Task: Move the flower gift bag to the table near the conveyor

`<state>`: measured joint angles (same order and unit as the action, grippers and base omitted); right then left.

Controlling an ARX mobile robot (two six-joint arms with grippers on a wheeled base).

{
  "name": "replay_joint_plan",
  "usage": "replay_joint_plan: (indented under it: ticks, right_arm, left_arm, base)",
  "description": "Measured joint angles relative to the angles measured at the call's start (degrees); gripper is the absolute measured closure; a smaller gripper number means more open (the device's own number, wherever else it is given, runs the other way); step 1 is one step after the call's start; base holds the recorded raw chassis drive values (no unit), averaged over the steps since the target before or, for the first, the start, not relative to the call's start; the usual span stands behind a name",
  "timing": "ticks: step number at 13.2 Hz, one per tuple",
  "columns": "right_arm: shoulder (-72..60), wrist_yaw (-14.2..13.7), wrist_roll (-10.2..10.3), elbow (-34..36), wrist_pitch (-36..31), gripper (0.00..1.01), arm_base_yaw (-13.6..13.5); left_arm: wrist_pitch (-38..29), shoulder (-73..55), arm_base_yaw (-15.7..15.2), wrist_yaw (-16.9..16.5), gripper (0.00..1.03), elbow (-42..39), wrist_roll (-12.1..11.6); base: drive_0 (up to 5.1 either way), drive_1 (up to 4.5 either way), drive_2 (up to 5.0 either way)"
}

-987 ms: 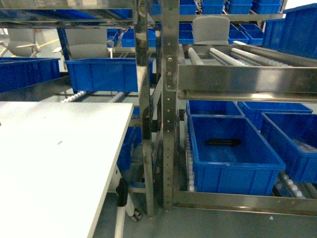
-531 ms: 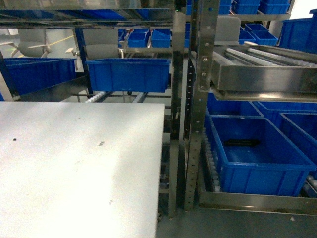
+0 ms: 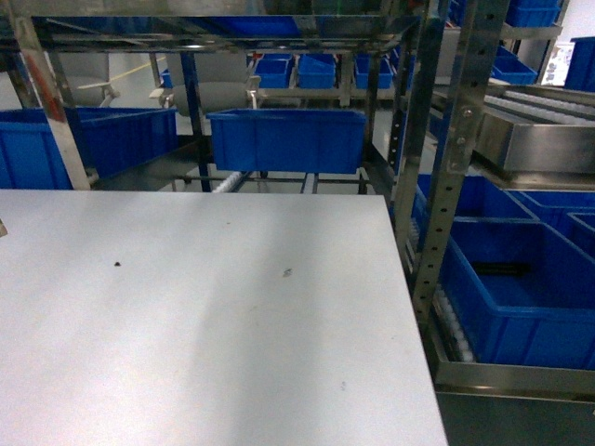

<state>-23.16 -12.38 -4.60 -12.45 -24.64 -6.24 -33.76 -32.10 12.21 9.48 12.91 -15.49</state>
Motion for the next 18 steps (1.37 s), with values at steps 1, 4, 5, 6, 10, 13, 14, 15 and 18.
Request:
replay_joint_plan:
  ticks: [1,4,5,6,10,13,14,15,18]
  right_arm:
    - [0.00,0.00,-0.02,0.00,0.00,0.99,0.00]
    - [0.00,-0.02,-0.02,0.00,0.13,0.99,0.00]
    - [0.00,-0.02,-0.02,0.00,0.09,0.99,0.00]
    - [0.00,-0.02,-0.02,0.00,-0.02,0.99,0.00]
    - [0.00,-0.02,-0.02,0.02,0.15,0.99,0.00]
    - [0.00,-0.02,-0.02,0.02,0.00,0.99,0.00]
    - [0.00,-0.02,0.00,0.02,0.00,0.99,0.00]
    - [0.00,-0.02,-0.02,0.02,0.00,0.99,0.00]
    - [0.00,-0.02,-0.02,0.02,0.00,0.99,0.00]
  left_arm:
    - [0.02,0.00,0.00,0.02,1.01,0.00,0.00]
    - [-0.02,-0.04,0.00,0.00,1.01,0.00,0.00]
    - [0.00,-0.04,0.00,0.00,1.01,0.00,0.00]
    - [-0.04,-0.04,0.00,-0.02,1.01,0.00,0.00]
    - [0.13,-0.04,0.00,0.00,1.01,0.00,0.02]
    - [-0.07,0.00,0.00,0.00,1.01,0.00,0.02]
    - [-0.04,0.00,0.02,0.00,1.01,0.00,0.00]
    - [-0.04,0.00,0.00,0.00,1.01,0.00,0.00]
    - [-0.09,0.00,0.00,0.00,1.01,0.00,0.00]
  base:
    - [-5.1,2.36,2.4]
    - [-5.1,2.36,2.4]
    - [-5.1,2.36,2.4]
    - [-5.1,2.36,2.4]
    - [-5.1,2.36,2.4]
    - [-5.0,2.49,2.5]
    - [-5.0,2.48,2.5]
    - [-5.0,2.48,2.5]
    - [-5.0,2.48,2.5]
